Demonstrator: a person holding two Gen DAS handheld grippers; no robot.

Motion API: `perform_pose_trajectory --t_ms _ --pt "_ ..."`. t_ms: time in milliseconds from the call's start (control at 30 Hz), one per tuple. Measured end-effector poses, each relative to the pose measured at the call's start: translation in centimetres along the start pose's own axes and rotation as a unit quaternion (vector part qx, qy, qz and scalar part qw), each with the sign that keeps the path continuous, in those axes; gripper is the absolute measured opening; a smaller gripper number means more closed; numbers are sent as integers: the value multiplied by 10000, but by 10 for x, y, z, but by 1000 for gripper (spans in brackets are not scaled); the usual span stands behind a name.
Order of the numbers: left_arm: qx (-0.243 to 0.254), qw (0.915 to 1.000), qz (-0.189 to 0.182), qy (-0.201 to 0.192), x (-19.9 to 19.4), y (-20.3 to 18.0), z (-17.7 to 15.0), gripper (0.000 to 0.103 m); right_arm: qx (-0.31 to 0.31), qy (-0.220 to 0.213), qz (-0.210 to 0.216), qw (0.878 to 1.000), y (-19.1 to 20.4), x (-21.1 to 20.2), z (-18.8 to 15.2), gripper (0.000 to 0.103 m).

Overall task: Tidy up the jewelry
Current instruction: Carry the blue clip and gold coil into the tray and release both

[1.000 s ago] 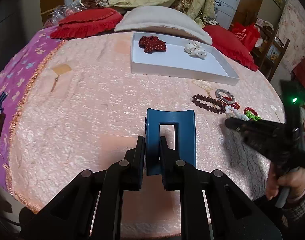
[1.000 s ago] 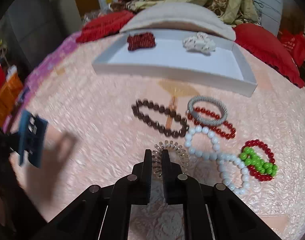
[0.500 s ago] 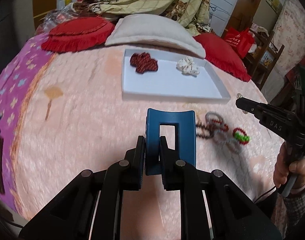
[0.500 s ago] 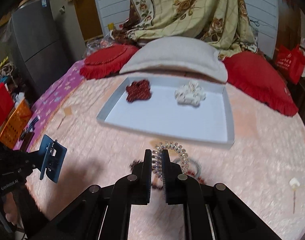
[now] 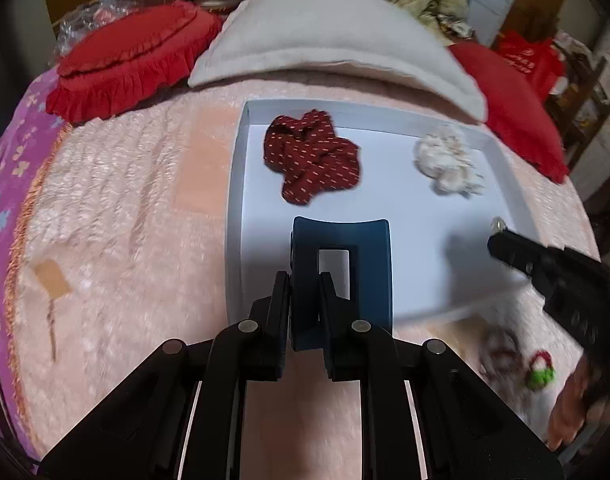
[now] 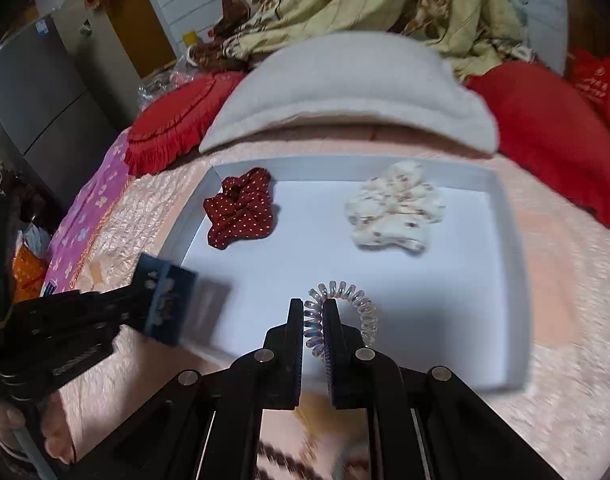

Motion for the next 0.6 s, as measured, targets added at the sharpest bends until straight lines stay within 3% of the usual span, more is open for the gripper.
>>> perform_pose_trajectory --t_ms 233,300,467,600 --pt "-206 9997 36 110 36 11 5 14 104 258 247 9993 14 47 -5 9" --pt "-316 9994 -57 92 37 14 4 19 112 297 289 9991 14 54 -8 9" --pt "-217 9995 -137 -178 18 13 6 32 105 370 306 9988 17 62 -12 11" --pt "-159 9992 -120 -359 -12 14 4 32 117 373 344 9986 23 58 -11 17"
Point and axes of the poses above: each gripper's, at about its wrist camera, not at the fingertips, and x roughly the way its jaws point, y to its left, z to its top, the point moved 8 cm from there along x, roughly the way its jaws point, and after that the axes turned 15 degrees about -y, right-handed, at the moved point
